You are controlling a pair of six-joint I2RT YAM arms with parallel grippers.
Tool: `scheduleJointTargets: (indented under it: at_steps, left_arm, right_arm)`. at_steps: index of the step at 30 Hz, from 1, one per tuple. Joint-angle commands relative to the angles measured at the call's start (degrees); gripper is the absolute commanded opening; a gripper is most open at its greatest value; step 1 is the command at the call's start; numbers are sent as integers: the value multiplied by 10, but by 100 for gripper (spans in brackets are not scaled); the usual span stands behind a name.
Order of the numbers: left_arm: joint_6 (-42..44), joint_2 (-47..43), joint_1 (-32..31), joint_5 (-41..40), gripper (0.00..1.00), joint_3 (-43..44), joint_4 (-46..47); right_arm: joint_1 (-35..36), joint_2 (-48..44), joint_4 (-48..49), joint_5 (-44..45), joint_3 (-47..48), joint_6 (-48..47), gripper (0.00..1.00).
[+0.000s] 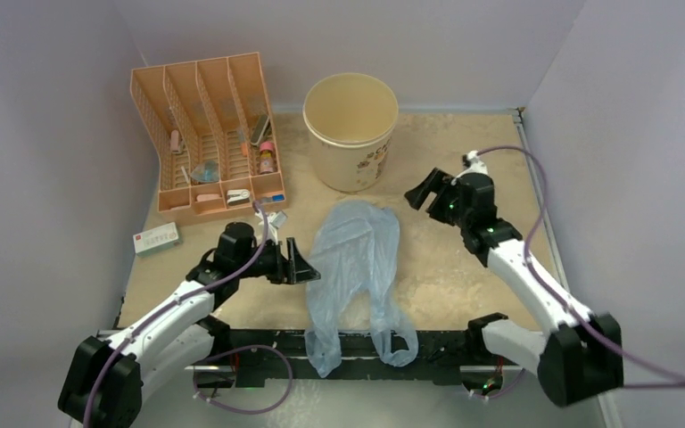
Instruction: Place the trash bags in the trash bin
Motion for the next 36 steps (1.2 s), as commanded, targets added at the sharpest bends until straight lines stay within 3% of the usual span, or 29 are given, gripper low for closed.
scheduleJointTargets:
  at_steps: [1,4,7,10,13,15,16,18,24,29,35,36]
  left_arm:
    - [11,1,1,34,71,-11,36]
    - [9,12,1,40,69,-16,46]
    - [17,31,1,30,63,-9,39]
    - [19,53,1,16,56,-6,44]
    - [7,77,1,34,48,-17,83]
    - [8,94,1,46,27,-16,99]
    - [7,99,1,33,14,-11,90]
    - [1,99,1,-1,0,-3,70]
    - [-19,25,2,-95,0,22,-3]
    - [-11,-27,3,-172,0,59,-98]
    - [-1,-31,3,-204,0,70,-137]
    - [0,-30,3,-203,5,71,-138]
  right_arm:
    - [-8,85,125,-273,-76,-15,81]
    - [-5,134,189,-307,-96,-13,78]
    - [-5,185,271,-396,-122,21,76]
    - [-6,218,324,-394,-128,45,61]
    - [-6,212,302,-361,-122,53,31]
    - [-5,189,261,-318,-110,39,12]
    - [-6,174,240,-296,-105,33,8]
    - [-7,141,194,-239,-92,15,7]
    - [-26,79,82,-94,-70,-6,9]
    - [-50,79,86,-100,-75,-12,8]
    - [-51,113,84,-191,-45,-76,9]
    - [-50,116,86,-195,-42,-84,9]
